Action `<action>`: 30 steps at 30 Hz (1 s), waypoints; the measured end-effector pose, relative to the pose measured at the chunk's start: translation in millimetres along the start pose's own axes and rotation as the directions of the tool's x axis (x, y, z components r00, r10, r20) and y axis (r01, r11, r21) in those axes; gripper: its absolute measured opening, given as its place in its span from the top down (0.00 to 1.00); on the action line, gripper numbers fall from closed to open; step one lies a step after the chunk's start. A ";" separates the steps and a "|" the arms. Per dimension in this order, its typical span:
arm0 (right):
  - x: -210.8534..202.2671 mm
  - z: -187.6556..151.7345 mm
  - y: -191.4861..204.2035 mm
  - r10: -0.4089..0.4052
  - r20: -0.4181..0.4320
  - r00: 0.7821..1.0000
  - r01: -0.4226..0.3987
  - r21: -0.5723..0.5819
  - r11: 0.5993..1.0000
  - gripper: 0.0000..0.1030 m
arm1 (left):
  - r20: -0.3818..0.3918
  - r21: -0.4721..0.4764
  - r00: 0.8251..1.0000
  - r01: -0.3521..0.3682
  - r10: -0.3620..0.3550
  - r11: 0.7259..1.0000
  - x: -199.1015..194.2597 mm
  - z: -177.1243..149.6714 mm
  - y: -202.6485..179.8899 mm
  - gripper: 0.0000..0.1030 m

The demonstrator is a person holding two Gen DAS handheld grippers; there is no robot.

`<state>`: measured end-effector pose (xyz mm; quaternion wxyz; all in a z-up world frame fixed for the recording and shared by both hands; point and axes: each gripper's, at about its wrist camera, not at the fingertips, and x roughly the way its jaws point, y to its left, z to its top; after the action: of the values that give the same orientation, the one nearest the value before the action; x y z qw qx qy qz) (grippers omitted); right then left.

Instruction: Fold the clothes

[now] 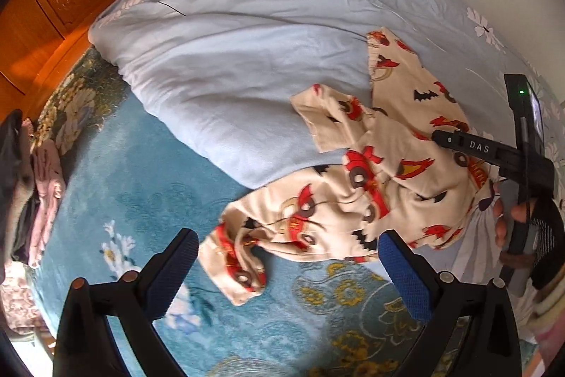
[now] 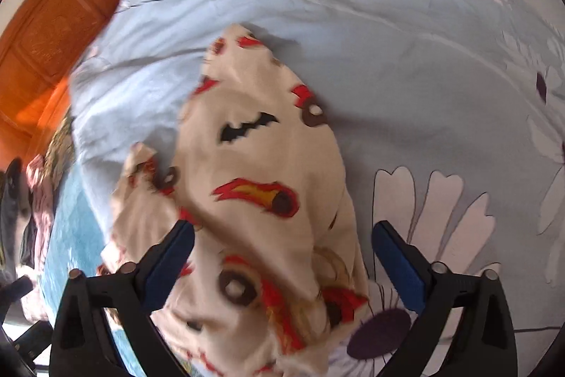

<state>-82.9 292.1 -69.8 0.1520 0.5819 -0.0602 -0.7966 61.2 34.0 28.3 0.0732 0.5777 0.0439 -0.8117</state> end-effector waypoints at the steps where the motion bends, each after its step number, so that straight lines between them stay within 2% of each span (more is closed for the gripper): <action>1: 8.6 1.7 -4.3 -0.007 -0.025 1.000 0.008 0.040 0.999 0.18 | -0.010 0.007 0.999 -0.032 0.032 0.999 -5.7 0.2 12.1 0.00; 3: 14.1 3.1 -8.4 0.010 -0.044 0.999 -0.005 0.107 0.994 0.23 | -0.015 -0.003 0.997 -0.072 0.072 0.997 -18.4 0.1 39.5 0.00; 5: 10.2 3.2 -8.1 0.047 -0.038 0.998 -0.040 0.159 0.986 0.46 | -0.010 -0.032 0.995 -0.095 0.095 0.995 -32.2 -1.0 69.1 0.00; 6: 7.0 3.8 -2.3 0.039 -0.041 0.998 -0.033 0.143 0.989 0.51 | 0.004 -0.059 0.995 -0.095 0.095 0.994 -39.9 -3.7 85.1 0.00; 7: 2.4 5.7 6.0 0.031 -0.038 0.999 -0.026 0.116 0.993 0.63 | 0.016 -0.084 0.995 -0.098 0.099 0.992 -46.7 -6.8 101.3 0.00; 8: -2.1 7.5 14.3 0.023 -0.034 0.999 -0.019 0.090 0.996 0.69 | 0.021 -0.104 0.994 -0.108 0.111 0.989 -51.3 -10.9 117.9 0.00; 10: -11.3 11.3 30.9 0.006 -0.026 1.000 -0.005 0.037 0.999 0.76 | 0.029 -0.146 0.991 -0.128 0.133 0.981 -60.4 -19.0 151.2 0.00; 12: -25.4 15.7 55.8 0.013 0.000 1.000 -0.013 -0.012 1.000 0.79 | 0.046 -0.192 0.987 -0.142 0.154 0.971 -69.3 -32.4 185.0 0.00; 16: -68.4 31.3 144.3 0.093 0.087 0.992 -0.077 -0.167 0.983 0.81 | 0.075 -0.293 0.981 -0.148 0.177 0.945 -85.4 -69.8 251.0 0.00; 19: -100.0 39.9 232.9 0.199 0.174 0.964 -0.130 -0.342 0.931 0.82 | 0.148 -0.393 0.971 -0.119 0.190 0.912 -97.3 -105.4 299.3 0.00; 21: -117.2 28.1 308.9 0.311 0.194 0.931 -0.196 -0.455 0.869 0.82 | 0.207 -0.464 0.954 -0.097 0.214 0.880 -102.4 -131.1 328.7 0.00; 23: -107.2 14.1 376.2 0.381 0.172 0.909 -0.232 -0.549 0.803 0.81 | 0.248 -0.523 0.941 -0.069 0.229 0.850 -100.5 -157.7 354.2 0.00; 26: -68.2 -42.7 428.4 0.398 0.069 0.915 -0.254 -0.668 0.700 0.81 | 0.268 -0.611 0.943 0.006 0.199 0.792 -82.6 -199.3 387.4 0.00; 28: -27.0 -87.0 452.8 0.369 -0.024 0.929 -0.282 -0.690 0.666 0.81 | 0.263 -0.664 0.950 0.050 0.171 0.746 -64.4 -227.3 406.0 0.00; 30: 20.1 -129.9 468.3 0.321 -0.125 0.939 -0.315 -0.687 0.655 0.81 | 0.246 -0.719 0.958 0.079 0.146 0.691 -43.3 -254.6 422.7 0.00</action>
<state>114.9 -146.9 -1.3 0.4967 0.4586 0.1433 -0.7228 383.9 -339.9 -8.8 0.3146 0.3803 0.3377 -0.8015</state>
